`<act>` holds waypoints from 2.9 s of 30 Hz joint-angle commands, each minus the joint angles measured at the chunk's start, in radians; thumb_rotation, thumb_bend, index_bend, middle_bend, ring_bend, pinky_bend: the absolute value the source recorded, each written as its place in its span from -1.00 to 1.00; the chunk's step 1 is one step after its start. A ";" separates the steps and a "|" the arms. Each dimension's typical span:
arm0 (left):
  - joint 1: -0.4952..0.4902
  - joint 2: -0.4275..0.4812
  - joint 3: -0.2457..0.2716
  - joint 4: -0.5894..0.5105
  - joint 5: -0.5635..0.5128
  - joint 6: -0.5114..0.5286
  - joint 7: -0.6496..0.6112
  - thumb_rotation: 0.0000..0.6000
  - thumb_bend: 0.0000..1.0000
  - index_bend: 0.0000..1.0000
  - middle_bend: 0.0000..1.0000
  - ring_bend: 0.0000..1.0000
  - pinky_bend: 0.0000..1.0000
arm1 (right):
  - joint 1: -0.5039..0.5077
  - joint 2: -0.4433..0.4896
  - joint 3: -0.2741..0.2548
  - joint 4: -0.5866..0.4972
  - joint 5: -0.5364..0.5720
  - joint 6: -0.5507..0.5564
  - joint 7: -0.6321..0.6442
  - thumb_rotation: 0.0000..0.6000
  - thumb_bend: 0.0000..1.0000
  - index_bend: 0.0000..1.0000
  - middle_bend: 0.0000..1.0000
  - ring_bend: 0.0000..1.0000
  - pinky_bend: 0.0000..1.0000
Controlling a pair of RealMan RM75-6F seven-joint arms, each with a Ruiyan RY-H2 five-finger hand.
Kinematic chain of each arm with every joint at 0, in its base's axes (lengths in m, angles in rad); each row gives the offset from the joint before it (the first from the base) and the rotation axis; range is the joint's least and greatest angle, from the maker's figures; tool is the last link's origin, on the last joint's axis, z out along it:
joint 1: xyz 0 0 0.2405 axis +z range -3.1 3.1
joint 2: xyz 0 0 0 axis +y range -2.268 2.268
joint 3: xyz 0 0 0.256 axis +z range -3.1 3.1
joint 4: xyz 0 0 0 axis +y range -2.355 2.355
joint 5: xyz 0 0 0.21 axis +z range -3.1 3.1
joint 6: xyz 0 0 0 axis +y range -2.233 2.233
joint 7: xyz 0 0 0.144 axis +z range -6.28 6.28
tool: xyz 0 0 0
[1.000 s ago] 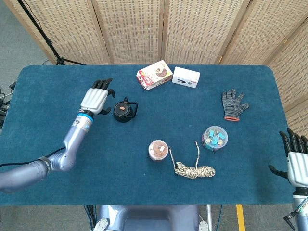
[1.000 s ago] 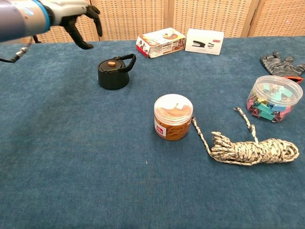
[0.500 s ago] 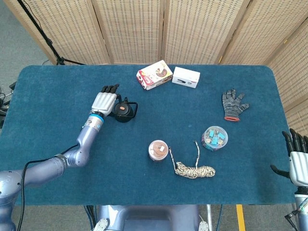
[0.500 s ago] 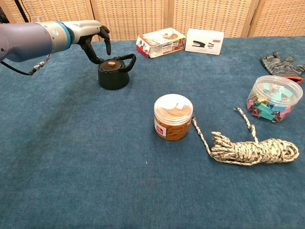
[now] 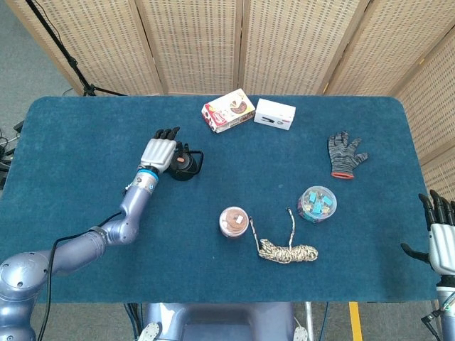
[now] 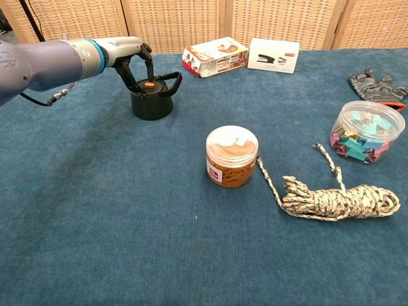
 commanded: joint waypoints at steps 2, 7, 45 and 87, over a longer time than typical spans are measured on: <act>-0.006 -0.016 -0.001 0.015 -0.011 -0.003 0.003 1.00 -0.26 -0.06 -1.00 -1.00 -1.00 | 0.000 0.000 -0.001 0.000 -0.002 0.000 -0.001 1.00 -1.00 -1.00 -1.00 -1.00 -1.00; -0.012 -0.033 -0.001 0.032 -0.014 0.003 0.010 1.00 -0.26 0.00 -1.00 -1.00 -1.00 | -0.001 0.001 -0.002 -0.002 -0.002 0.003 -0.001 1.00 -1.00 -1.00 -1.00 -1.00 -1.00; 0.256 0.231 0.142 -0.413 0.164 0.270 -0.046 1.00 -0.20 0.31 -1.00 -1.00 -1.00 | -0.008 0.013 -0.014 -0.030 -0.038 0.024 0.007 1.00 -1.00 -1.00 -1.00 -1.00 -1.00; 0.727 0.523 0.284 -0.708 0.527 0.804 -0.197 1.00 -0.90 -1.00 -1.00 -1.00 -1.00 | -0.020 0.028 -0.037 -0.055 -0.120 0.071 0.035 1.00 -1.00 -1.00 -1.00 -1.00 -1.00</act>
